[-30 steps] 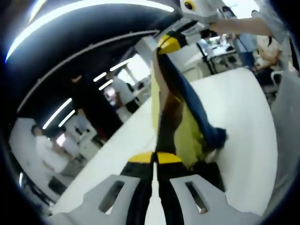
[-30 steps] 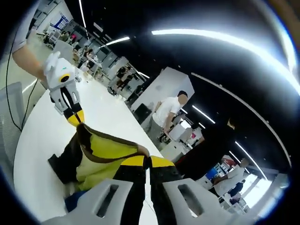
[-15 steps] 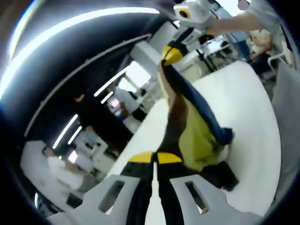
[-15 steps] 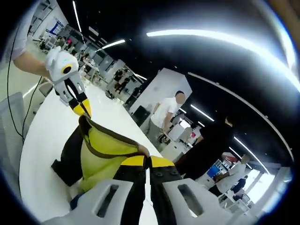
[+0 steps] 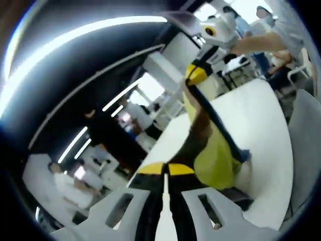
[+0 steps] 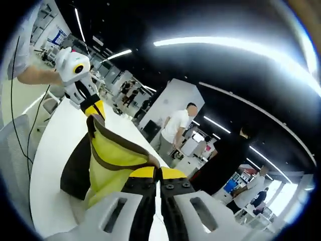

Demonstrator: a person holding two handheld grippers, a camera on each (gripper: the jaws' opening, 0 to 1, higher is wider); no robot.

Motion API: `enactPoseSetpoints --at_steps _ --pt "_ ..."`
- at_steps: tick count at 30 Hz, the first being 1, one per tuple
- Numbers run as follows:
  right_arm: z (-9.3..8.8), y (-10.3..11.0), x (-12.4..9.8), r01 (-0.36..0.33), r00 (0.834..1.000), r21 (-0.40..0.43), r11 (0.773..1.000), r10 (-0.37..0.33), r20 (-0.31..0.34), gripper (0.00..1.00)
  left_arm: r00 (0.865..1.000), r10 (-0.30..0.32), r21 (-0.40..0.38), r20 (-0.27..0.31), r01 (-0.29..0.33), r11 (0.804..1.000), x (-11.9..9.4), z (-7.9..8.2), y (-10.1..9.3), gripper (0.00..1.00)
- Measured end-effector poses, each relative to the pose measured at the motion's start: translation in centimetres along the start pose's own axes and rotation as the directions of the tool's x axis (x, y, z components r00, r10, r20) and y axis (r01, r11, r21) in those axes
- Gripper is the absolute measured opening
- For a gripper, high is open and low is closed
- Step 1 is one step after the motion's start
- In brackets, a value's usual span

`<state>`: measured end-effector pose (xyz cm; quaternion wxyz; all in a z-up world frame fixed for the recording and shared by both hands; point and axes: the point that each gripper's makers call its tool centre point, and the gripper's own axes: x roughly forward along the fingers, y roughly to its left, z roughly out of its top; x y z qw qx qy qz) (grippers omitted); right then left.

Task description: Fold the garment on the visible template until the final outline fits inside the template.

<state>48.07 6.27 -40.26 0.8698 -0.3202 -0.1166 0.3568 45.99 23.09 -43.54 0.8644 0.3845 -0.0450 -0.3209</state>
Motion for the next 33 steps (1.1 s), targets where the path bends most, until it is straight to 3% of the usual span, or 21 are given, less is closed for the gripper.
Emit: enactPoseSetpoints --at_steps 13,20,33 --pt "4.7 -0.4 -3.5 0.03 0.998 -0.044 0.999 -0.028 0.062 0.02 0.996 0.042 0.04 0.073 -0.045 0.998 -3.6 5.5 0.9 0.0" --pt "7.1 0.0 -5.4 0.047 0.995 -0.064 0.997 -0.041 0.093 0.02 0.993 0.073 0.065 0.097 -0.079 0.995 -5.0 6.9 1.5 0.0" --pt "10.8 1.2 -9.4 0.084 0.987 -0.096 0.992 -0.069 0.147 0.02 0.985 0.099 0.096 0.14 -0.113 0.989 -8.8 10.0 0.7 0.0"
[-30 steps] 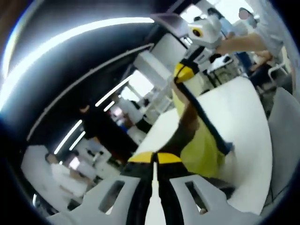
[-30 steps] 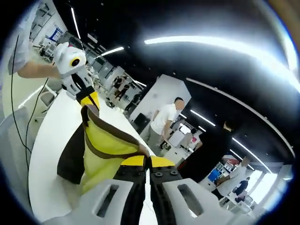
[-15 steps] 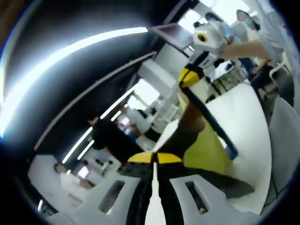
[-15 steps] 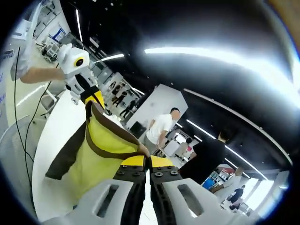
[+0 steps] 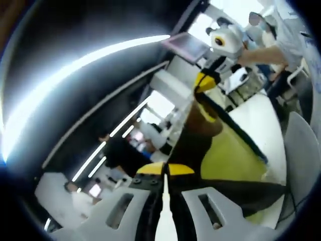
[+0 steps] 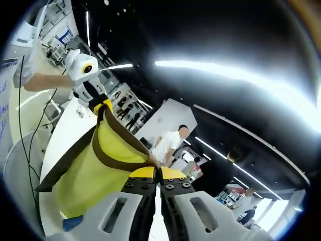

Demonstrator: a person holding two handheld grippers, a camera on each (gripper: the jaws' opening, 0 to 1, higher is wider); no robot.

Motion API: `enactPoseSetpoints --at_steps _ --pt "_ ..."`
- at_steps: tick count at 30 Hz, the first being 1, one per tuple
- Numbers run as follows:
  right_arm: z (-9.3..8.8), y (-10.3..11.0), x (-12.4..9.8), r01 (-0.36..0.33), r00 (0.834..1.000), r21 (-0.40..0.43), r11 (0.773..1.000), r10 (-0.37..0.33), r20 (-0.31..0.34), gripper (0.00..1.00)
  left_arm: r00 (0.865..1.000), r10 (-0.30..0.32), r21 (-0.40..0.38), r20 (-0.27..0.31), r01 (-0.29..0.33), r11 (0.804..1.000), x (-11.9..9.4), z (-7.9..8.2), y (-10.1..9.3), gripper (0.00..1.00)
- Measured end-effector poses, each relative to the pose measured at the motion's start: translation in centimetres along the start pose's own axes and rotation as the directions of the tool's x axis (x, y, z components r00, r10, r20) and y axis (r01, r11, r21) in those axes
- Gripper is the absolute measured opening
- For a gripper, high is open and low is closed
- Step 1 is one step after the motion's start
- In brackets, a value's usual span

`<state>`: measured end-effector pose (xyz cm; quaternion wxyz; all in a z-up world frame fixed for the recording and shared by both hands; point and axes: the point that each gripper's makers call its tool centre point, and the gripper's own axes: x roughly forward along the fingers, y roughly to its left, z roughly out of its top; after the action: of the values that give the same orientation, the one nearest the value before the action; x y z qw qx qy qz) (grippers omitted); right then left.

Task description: Fold the garment on the visible template until the final outline fits inside the template.

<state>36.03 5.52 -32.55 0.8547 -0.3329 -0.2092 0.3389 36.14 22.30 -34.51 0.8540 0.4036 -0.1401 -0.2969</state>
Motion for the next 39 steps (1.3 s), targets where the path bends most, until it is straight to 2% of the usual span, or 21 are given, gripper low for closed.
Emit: enactPoseSetpoints --at_steps 10,23,27,33,39 --pt "2.1 1.3 -1.7 0.007 1.0 -0.012 1.0 -0.007 0.03 0.02 1.0 0.01 0.038 0.019 -0.01 0.999 -2.6 2.7 -0.6 0.0" --pt "3.6 2.3 -2.6 0.031 0.998 -0.042 0.999 -0.029 0.054 0.02 0.999 -0.007 0.066 0.032 0.005 0.998 -4.4 3.5 -1.3 0.0" --pt "3.0 2.7 -2.7 0.031 0.999 -0.04 0.999 -0.029 0.039 0.02 0.999 -0.021 0.059 0.026 0.02 0.998 -4.3 2.9 -2.1 0.0" --pt "1.0 3.7 -2.3 0.013 1.0 -0.012 1.0 -0.013 0.0 0.02 0.998 -0.057 0.033 -0.005 0.057 0.998 -3.5 0.7 -3.3 0.0" --pt "-0.9 4.3 -1.4 -0.001 1.0 0.024 1.0 0.001 -0.03 0.02 0.996 -0.086 -0.001 -0.022 0.086 0.996 -2.8 -0.7 -4.1 0.0"
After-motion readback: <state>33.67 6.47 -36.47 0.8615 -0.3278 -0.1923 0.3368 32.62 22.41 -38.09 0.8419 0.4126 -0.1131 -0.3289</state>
